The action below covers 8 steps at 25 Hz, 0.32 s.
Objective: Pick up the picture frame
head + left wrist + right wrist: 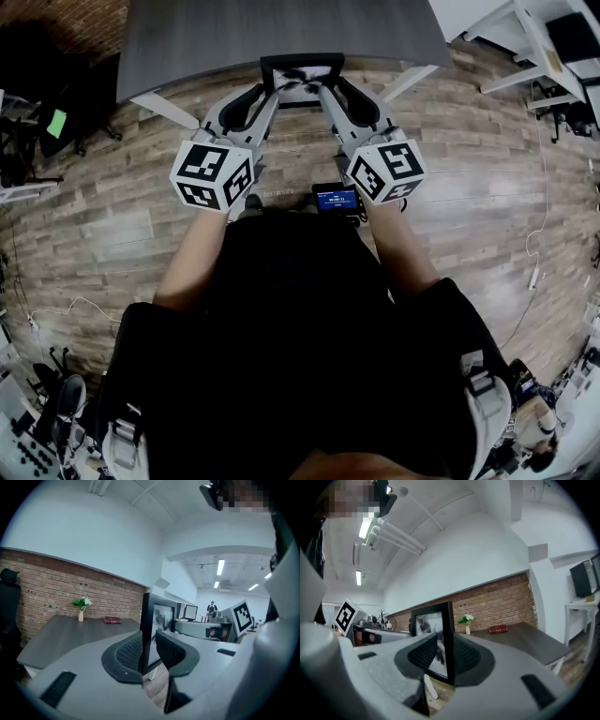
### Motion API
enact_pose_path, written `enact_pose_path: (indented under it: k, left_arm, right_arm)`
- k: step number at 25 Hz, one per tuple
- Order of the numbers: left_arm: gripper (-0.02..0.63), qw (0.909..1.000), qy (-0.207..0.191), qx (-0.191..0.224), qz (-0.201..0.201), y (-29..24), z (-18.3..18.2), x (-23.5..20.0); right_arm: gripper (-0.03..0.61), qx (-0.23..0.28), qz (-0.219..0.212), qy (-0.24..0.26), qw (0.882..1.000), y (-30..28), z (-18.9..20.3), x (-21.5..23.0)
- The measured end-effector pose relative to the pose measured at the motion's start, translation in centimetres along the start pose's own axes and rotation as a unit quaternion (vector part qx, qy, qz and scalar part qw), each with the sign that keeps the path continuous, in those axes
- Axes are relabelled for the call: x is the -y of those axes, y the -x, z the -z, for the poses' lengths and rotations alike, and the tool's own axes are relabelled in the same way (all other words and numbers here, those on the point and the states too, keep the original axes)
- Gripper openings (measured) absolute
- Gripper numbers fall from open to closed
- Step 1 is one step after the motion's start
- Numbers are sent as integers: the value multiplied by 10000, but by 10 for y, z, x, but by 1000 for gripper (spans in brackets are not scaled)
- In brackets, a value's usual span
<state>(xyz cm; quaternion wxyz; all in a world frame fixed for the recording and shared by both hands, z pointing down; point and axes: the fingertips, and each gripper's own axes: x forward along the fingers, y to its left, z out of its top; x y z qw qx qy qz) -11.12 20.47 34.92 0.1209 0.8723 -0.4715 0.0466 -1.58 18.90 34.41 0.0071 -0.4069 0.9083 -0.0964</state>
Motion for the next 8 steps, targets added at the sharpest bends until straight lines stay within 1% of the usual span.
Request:
enact_pose_path:
  k: [8]
  left_arm:
    - [86, 10000, 8, 58, -4, 0, -3, -2]
  right_arm:
    - [112, 35, -22, -51, 10000, 0, 0, -1]
